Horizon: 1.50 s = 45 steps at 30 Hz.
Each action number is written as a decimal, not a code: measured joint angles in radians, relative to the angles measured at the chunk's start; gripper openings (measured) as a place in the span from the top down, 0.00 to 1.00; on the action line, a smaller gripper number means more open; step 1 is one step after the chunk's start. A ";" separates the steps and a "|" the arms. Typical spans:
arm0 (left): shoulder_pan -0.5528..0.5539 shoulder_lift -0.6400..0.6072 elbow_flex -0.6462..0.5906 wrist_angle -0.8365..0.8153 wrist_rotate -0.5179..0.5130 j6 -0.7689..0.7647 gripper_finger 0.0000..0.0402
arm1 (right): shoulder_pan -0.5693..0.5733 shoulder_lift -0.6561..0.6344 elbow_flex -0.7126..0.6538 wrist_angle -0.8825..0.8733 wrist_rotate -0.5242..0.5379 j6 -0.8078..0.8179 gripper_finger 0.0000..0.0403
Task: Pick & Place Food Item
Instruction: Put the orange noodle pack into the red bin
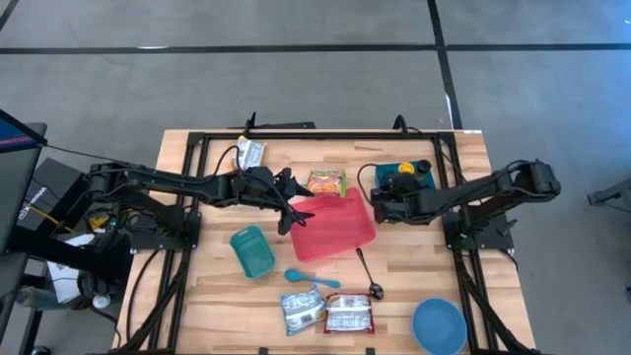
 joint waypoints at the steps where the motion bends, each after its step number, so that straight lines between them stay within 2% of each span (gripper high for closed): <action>1: 0.000 0.000 0.000 0.000 0.000 0.000 0.26 | 0.000 -0.014 0.000 0.000 0.000 -0.008 0.44; 12: 0.000 0.000 0.000 0.000 0.000 0.000 0.26 | 0.000 -0.154 0.000 0.000 -0.007 -0.135 0.44; 18: 0.000 0.000 0.000 -0.001 0.000 0.000 0.26 | 0.000 -0.217 0.000 0.019 -0.085 -0.243 0.46; 26: 0.000 0.000 0.000 -0.051 0.000 0.000 0.26 | 0.000 -0.265 0.000 0.076 -0.212 -0.405 0.57; 30: 0.000 -0.017 0.001 -0.103 0.002 -0.033 0.26 | 0.000 -0.266 0.000 0.091 -0.238 -0.460 0.64; 35: 0.000 -0.102 0.002 -0.250 0.003 -0.096 0.26 | 0.000 -0.259 0.000 0.096 -0.240 -0.483 0.71; 40: -0.001 -0.221 0.000 -0.429 -0.088 -0.169 0.26 | 0.000 -0.257 0.000 0.126 -0.239 -0.515 0.75; 45: 0.000 -0.326 0.000 -0.559 -0.246 -0.212 0.26 | 0.000 -0.257 0.000 0.150 -0.239 -0.535 0.76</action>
